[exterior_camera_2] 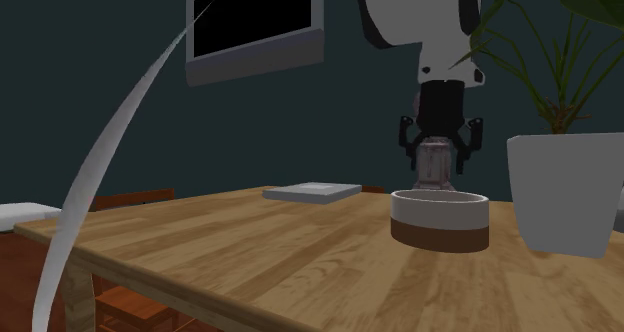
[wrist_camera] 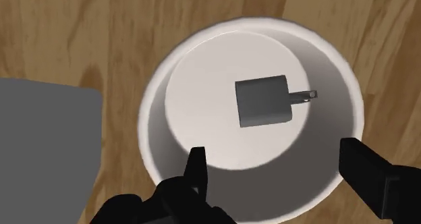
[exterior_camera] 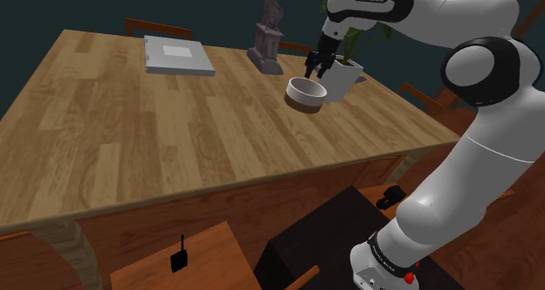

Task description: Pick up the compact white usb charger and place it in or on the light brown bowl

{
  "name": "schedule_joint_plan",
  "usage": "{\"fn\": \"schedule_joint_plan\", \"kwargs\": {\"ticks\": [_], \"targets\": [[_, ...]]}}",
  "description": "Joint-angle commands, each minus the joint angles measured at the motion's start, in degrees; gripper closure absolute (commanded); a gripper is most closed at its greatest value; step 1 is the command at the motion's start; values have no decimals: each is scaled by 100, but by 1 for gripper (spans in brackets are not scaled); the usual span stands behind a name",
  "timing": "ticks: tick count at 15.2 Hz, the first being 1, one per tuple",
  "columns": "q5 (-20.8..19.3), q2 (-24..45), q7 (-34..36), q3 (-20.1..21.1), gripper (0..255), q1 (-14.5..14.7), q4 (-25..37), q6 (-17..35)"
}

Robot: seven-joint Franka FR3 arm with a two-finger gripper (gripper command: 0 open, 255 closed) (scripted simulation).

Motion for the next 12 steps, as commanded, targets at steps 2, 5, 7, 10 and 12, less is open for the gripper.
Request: {"fn": "schedule_joint_plan", "kwargs": {"ticks": [2, 5, 7, 10, 12], "targets": [[389, -472, 664, -18, 0, 6, -1333, 1471], [409, -435, 682, -9, 0, 16, -1465, 1662], [417, -382, 677, -2, 0, 25, -1551, 1801], [431, -276, 668, 12, 0, 41, -1690, 2048], [432, -276, 668, 10, 0, 43, -1690, 2048]]}}
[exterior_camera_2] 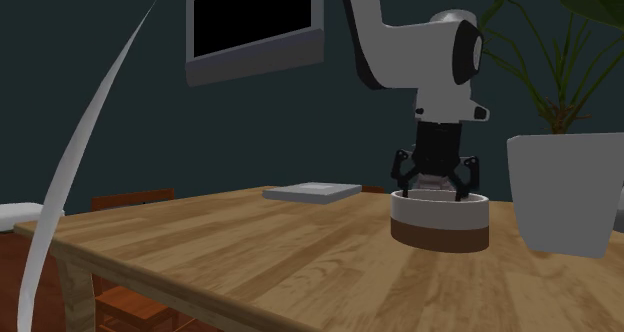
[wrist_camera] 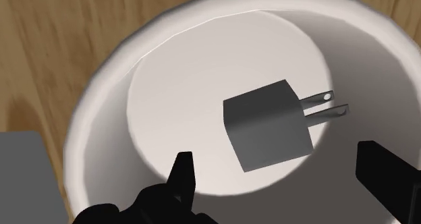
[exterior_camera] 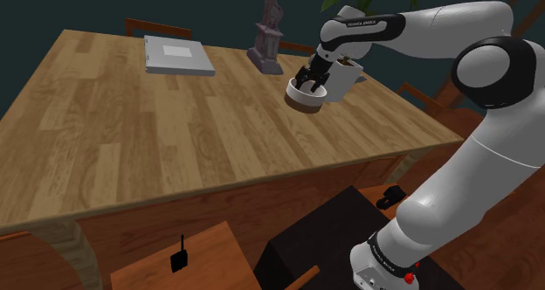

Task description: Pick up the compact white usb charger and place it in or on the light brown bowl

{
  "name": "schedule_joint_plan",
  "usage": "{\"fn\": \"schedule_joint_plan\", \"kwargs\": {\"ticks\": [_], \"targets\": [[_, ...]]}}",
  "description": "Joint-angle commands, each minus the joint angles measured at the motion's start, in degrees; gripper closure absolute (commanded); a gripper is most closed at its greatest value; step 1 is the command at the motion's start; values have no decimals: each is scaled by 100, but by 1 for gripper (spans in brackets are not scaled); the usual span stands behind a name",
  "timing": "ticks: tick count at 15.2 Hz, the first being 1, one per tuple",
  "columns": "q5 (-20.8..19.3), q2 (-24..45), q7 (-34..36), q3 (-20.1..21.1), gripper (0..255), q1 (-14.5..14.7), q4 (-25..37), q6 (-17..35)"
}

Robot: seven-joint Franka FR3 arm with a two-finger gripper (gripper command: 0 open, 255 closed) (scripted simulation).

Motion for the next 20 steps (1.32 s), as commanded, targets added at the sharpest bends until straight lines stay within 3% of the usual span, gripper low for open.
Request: {"fn": "schedule_joint_plan", "kwargs": {"ticks": [1, 6, 7, 16, 20], "targets": [[7, 38, -17, 13, 0, 11, -34, 3], [7, 38, -18, 9, 0, 16, -34, 3], [7, 42, -13, 11, 255, 18, -33, 5], [7, 38, -18, 9, 255, 15, -34, 3], [-15, -35, 23, 4, 255, 12, 184, -287]]}}
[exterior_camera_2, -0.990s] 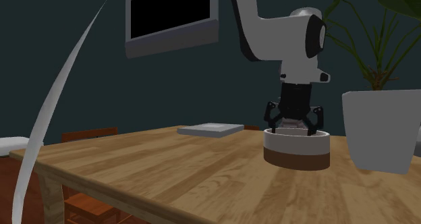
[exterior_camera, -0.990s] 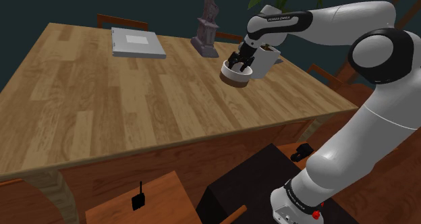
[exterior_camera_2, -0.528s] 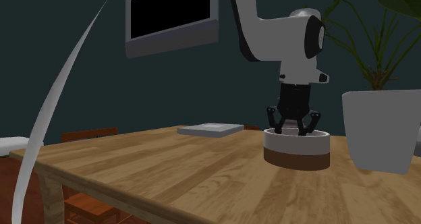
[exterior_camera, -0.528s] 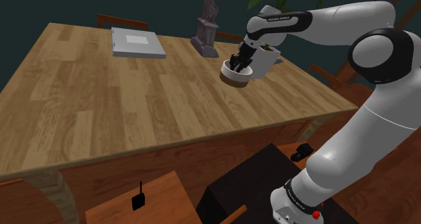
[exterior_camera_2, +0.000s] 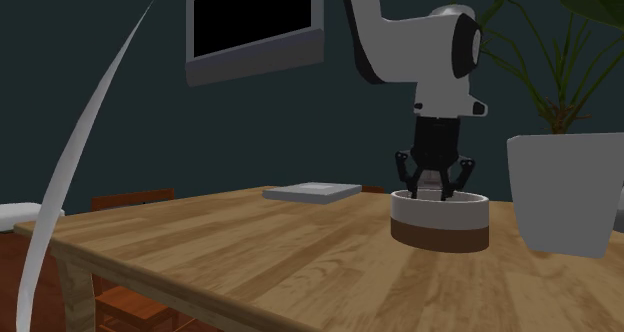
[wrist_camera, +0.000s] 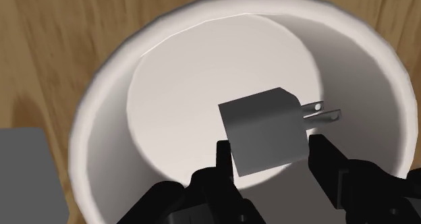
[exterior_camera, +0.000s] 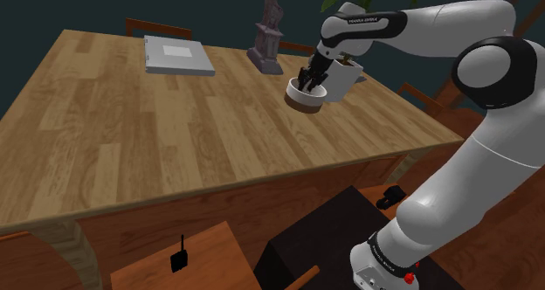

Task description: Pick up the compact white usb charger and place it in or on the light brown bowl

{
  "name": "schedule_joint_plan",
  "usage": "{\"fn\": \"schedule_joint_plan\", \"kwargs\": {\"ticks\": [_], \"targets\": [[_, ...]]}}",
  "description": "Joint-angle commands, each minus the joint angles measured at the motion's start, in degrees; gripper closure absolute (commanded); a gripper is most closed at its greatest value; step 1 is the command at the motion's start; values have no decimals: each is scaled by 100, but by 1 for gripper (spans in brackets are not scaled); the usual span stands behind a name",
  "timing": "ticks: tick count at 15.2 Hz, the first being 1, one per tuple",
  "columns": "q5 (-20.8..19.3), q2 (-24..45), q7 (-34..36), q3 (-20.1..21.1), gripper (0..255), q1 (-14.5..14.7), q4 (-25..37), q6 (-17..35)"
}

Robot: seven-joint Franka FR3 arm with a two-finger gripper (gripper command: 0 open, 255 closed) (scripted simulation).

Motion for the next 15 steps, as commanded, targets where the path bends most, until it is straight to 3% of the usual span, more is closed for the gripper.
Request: {"fn": "schedule_joint_plan", "kwargs": {"ticks": [1, 15], "targets": [[-11, -37, 24, 0, 255, 1, 107, -145], [-68, -125, 156, -12, 255, -11, 1072, -1192]]}}
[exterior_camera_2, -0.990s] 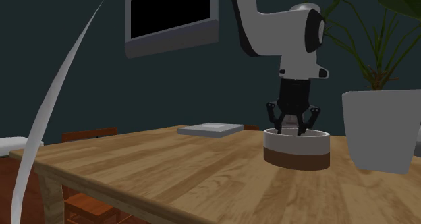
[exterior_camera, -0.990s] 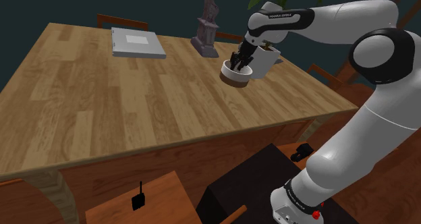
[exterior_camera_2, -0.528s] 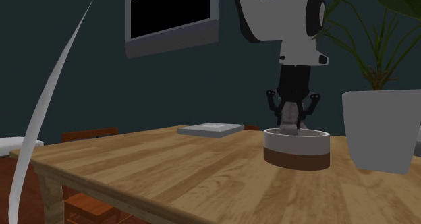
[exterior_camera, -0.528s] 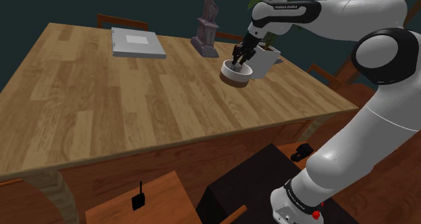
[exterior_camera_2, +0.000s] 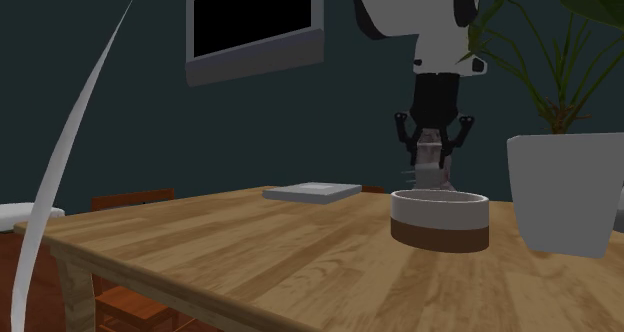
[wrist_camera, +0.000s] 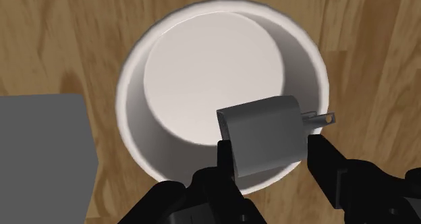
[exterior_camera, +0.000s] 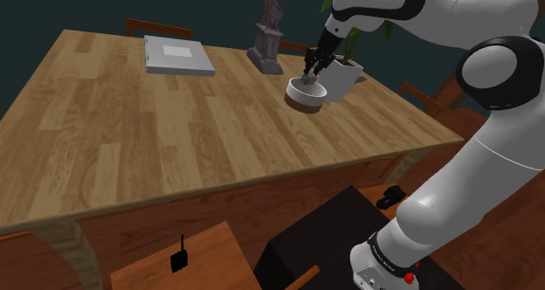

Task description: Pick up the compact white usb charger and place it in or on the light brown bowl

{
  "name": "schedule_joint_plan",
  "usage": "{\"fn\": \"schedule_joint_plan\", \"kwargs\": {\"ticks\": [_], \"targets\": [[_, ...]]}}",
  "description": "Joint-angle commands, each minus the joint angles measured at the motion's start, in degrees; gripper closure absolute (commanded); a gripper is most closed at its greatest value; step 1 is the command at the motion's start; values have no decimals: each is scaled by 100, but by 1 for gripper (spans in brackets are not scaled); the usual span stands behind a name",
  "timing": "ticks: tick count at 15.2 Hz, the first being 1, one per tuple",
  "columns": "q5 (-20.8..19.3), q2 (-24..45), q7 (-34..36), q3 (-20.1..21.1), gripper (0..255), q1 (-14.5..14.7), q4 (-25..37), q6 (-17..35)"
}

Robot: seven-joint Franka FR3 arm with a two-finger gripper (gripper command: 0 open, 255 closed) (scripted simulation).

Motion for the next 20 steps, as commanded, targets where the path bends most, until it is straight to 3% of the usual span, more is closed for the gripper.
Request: {"fn": "schedule_joint_plan", "kwargs": {"ticks": [1, 9, 12, 18, 19, 20], "targets": [[-5, 8, 11, -5, 255, -6, 170, -164], [-22, 74, 77, -10, 255, -13, 814, -739], [22, 594, -138, -131, 255, -177, 1858, -1296], [27, 467, -195, -125, 255, -170, 1219, -786], [24, 510, -175, -122, 255, -166, 1357, -881], [24, 510, -175, -122, 0, -166, 1357, -881]]}}
